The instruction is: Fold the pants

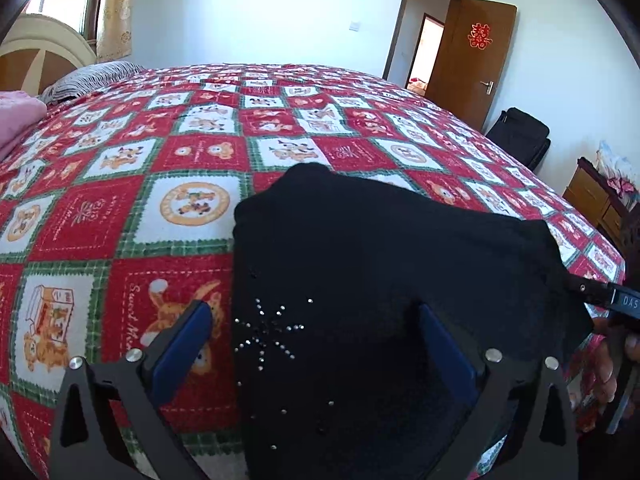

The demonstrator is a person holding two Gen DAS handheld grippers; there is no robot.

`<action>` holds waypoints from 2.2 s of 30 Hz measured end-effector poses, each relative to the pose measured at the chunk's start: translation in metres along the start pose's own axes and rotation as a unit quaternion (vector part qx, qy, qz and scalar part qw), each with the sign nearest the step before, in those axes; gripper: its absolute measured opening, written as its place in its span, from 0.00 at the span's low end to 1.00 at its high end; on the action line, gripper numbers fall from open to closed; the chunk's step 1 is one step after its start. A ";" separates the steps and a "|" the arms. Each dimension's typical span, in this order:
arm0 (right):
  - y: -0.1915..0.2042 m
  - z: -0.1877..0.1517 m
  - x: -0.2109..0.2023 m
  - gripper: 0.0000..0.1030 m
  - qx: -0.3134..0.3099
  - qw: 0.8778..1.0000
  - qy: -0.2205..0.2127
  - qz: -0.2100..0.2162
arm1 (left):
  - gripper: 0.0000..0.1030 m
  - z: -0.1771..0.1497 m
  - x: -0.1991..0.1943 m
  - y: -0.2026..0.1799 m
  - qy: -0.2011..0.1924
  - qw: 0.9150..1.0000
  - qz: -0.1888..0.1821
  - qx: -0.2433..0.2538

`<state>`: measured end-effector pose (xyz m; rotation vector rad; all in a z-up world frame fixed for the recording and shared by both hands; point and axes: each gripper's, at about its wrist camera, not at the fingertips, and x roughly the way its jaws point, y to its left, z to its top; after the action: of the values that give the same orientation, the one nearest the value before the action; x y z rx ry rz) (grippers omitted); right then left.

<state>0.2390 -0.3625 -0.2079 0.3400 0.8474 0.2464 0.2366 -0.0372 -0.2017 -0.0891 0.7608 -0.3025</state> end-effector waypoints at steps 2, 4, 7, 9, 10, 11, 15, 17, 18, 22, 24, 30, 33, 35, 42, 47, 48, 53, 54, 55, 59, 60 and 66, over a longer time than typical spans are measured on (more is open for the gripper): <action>-0.006 0.002 -0.003 0.62 0.017 1.000 0.002 0.016 | 1.00 0.001 -0.001 0.003 0.006 1.000 -0.013 0.003; -0.015 0.001 -0.003 0.50 0.047 0.997 0.004 0.056 | 1.00 0.001 -0.004 0.007 0.010 1.000 -0.027 0.002; -0.021 0.001 -0.002 0.49 0.066 0.995 0.005 0.072 | 1.00 0.001 -0.011 0.013 0.000 0.999 -0.039 -0.018; -0.020 0.001 -0.001 0.49 0.067 0.995 0.004 0.072 | 1.00 0.002 -0.010 0.015 -0.001 0.999 -0.045 -0.022; -0.020 0.001 0.001 0.50 0.065 0.995 0.003 0.071 | 1.00 0.002 -0.008 0.015 0.000 0.999 -0.048 -0.023; -0.019 0.001 0.002 0.50 0.063 0.996 0.002 0.070 | 1.00 0.004 -0.005 0.015 0.002 0.998 -0.052 -0.023; -0.017 0.002 0.006 0.50 0.056 0.996 0.004 0.068 | 0.99 0.009 0.001 0.016 0.014 0.998 -0.061 -0.019; -0.016 0.002 0.005 0.46 0.051 0.996 0.003 0.068 | 0.83 0.010 -0.003 0.016 0.013 0.997 -0.068 -0.021; -0.015 0.002 0.004 0.42 0.050 0.996 0.001 0.075 | 0.71 0.009 -0.005 0.015 0.016 0.996 -0.086 -0.021; -0.001 0.002 -0.004 0.30 0.021 0.996 -0.012 0.086 | 0.44 0.006 -0.010 0.016 0.008 0.994 -0.105 -0.024; 0.003 0.002 -0.008 0.29 0.014 0.996 -0.018 0.088 | 0.25 0.006 -0.012 0.019 0.003 0.994 -0.107 -0.029; 0.040 0.013 -0.030 0.27 -0.038 0.993 -0.042 0.106 | 0.19 0.017 -0.043 0.028 -0.036 0.993 -0.107 -0.040; 0.066 0.030 -0.026 0.26 -0.065 0.990 -0.039 0.122 | 0.19 0.024 -0.067 0.043 -0.060 0.993 -0.087 -0.045; 0.084 0.042 -0.015 0.26 -0.084 0.987 -0.034 0.131 | 0.19 0.027 -0.080 0.058 -0.074 0.993 -0.073 -0.054; 0.167 0.069 0.059 0.26 -0.127 0.976 0.009 0.179 | 0.19 0.016 -0.111 0.128 -0.090 0.992 0.015 -0.088; 0.205 0.065 0.117 0.26 -0.142 0.974 0.050 0.171 | 0.29 -0.004 -0.090 0.161 -0.060 0.990 0.055 -0.114; 0.206 0.065 0.124 0.26 -0.143 0.975 0.055 0.162 | 0.40 -0.009 -0.080 0.164 -0.045 0.990 0.064 -0.118; 0.185 0.062 0.146 0.44 -0.134 0.984 0.065 0.100 | 0.88 -0.022 -0.067 0.164 -0.048 0.985 0.114 -0.116; 0.180 0.061 0.144 0.46 -0.137 0.984 0.063 0.092 | 0.89 -0.022 -0.066 0.168 -0.050 0.985 0.114 -0.123; 0.176 0.059 0.138 0.46 -0.140 0.984 0.057 0.089 | 0.89 -0.022 -0.066 0.169 -0.050 0.984 0.113 -0.128; 0.173 0.054 0.112 0.48 -0.156 0.984 0.028 0.087 | 0.96 -0.025 -0.069 0.181 -0.048 0.980 0.124 -0.149; 0.173 0.053 0.108 0.48 -0.159 0.982 0.026 0.094 | 0.96 -0.025 -0.069 0.180 -0.049 0.980 0.124 -0.149; 0.160 0.041 0.116 0.60 -0.160 0.984 0.045 0.063 | 0.96 -0.029 -0.070 0.174 -0.046 0.979 0.140 -0.143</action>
<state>0.3324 -0.1835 -0.2004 0.0805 0.8597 0.5120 0.2099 0.1502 -0.2084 -0.2639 0.7100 0.0801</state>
